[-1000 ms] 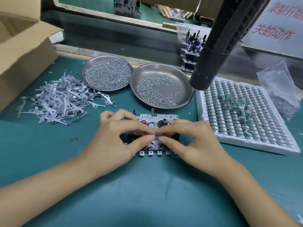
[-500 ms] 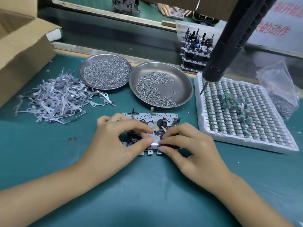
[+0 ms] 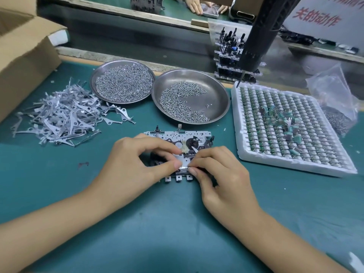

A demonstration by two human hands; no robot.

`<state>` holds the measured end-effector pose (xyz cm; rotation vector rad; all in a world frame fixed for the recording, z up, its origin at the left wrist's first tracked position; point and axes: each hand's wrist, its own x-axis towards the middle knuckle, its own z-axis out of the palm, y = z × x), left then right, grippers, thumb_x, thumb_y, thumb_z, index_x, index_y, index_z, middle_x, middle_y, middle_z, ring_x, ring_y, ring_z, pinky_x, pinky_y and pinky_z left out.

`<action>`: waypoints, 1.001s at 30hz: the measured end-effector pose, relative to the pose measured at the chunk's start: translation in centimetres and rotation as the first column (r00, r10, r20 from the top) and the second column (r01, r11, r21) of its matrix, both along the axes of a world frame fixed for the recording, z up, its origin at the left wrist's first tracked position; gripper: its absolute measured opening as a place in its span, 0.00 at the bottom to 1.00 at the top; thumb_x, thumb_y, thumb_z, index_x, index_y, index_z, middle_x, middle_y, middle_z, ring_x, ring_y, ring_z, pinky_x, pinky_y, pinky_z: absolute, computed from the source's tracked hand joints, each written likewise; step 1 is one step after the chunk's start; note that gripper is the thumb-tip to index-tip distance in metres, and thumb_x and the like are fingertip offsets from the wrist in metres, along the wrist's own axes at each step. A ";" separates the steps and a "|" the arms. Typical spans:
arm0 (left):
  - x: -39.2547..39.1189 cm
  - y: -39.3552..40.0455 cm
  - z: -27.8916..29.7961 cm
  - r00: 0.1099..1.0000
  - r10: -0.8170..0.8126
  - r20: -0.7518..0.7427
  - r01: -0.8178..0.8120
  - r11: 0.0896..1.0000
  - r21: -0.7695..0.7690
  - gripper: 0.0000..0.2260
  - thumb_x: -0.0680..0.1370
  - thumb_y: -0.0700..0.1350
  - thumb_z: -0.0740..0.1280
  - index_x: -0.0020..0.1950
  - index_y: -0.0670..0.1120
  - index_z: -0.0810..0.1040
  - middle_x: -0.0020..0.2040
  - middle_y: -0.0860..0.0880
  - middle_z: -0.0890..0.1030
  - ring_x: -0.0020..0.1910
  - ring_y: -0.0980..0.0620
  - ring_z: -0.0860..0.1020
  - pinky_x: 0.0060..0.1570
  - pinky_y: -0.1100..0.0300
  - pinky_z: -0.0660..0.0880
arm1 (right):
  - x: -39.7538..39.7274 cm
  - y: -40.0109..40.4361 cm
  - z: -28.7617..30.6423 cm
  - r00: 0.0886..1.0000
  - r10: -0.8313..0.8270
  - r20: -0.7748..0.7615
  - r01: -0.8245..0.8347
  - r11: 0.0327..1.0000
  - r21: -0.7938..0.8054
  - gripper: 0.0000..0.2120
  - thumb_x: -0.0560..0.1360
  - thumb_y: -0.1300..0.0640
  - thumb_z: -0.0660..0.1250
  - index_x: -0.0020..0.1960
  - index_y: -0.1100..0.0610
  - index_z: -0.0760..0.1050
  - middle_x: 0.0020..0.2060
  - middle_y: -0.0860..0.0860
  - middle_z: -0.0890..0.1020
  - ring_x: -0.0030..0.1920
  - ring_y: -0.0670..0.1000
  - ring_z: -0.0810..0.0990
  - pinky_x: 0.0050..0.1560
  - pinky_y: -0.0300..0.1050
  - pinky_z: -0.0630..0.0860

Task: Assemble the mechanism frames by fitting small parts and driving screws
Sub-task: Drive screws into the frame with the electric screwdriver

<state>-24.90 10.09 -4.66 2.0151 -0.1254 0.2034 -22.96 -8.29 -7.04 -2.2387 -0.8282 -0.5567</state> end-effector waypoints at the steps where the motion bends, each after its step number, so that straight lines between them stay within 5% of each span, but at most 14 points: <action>1: 0.0 0.0 0.0 1.000 -0.002 -0.011 0.002 1.000 -0.010 0.09 0.67 0.42 0.77 0.42 0.55 0.84 0.35 0.58 0.83 0.42 0.61 0.79 0.47 0.69 0.73 | 0.0 0.1 0.0 1.000 -0.004 0.006 0.004 1.000 0.001 0.02 0.71 0.67 0.69 0.41 0.64 0.80 0.40 0.54 0.80 0.41 0.54 0.77 0.45 0.41 0.72; 8: 0.1 0.2 0.1 0.998 -0.036 -0.060 0.031 0.996 -0.086 0.10 0.68 0.43 0.76 0.44 0.56 0.83 0.35 0.55 0.84 0.40 0.58 0.81 0.41 0.63 0.79 | 0.3 -0.1 0.3 0.997 0.020 -0.070 -0.019 1.000 0.025 0.01 0.70 0.66 0.70 0.40 0.62 0.81 0.39 0.52 0.80 0.42 0.49 0.75 0.45 0.33 0.70; 13: 0.1 0.0 0.0 0.999 -0.033 -0.013 0.033 0.999 -0.023 0.08 0.66 0.51 0.74 0.44 0.57 0.82 0.36 0.58 0.84 0.43 0.59 0.80 0.51 0.59 0.76 | 0.6 -0.4 0.7 0.988 0.058 -0.145 -0.041 0.992 0.116 0.04 0.72 0.64 0.69 0.40 0.63 0.81 0.39 0.51 0.81 0.41 0.49 0.77 0.43 0.31 0.69; 20: 0.3 0.3 0.1 0.998 -0.069 -0.003 0.069 0.997 -0.037 0.10 0.65 0.55 0.72 0.45 0.56 0.83 0.38 0.57 0.84 0.43 0.56 0.81 0.50 0.57 0.77 | 1.0 -0.7 1.2 0.967 0.130 -0.219 -0.084 0.974 0.211 0.07 0.74 0.64 0.66 0.42 0.66 0.82 0.40 0.54 0.81 0.41 0.51 0.79 0.43 0.43 0.75; 25: 0.2 0.3 0.0 0.997 -0.070 0.016 0.070 0.997 -0.030 0.09 0.66 0.53 0.73 0.45 0.56 0.83 0.37 0.57 0.83 0.43 0.55 0.80 0.51 0.53 0.77 | 1.1 -0.8 1.2 0.969 0.126 -0.212 -0.078 0.973 0.218 0.05 0.72 0.64 0.68 0.42 0.65 0.82 0.40 0.54 0.81 0.42 0.49 0.80 0.45 0.40 0.76; 30: 0.2 0.2 -0.3 0.997 -0.062 0.044 0.062 0.998 0.004 0.07 0.68 0.47 0.75 0.45 0.56 0.83 0.37 0.59 0.83 0.44 0.57 0.79 0.49 0.59 0.76 | 1.2 -0.7 1.0 0.970 0.121 -0.211 -0.074 0.974 0.216 0.05 0.72 0.64 0.68 0.41 0.65 0.82 0.40 0.54 0.81 0.41 0.49 0.79 0.44 0.39 0.75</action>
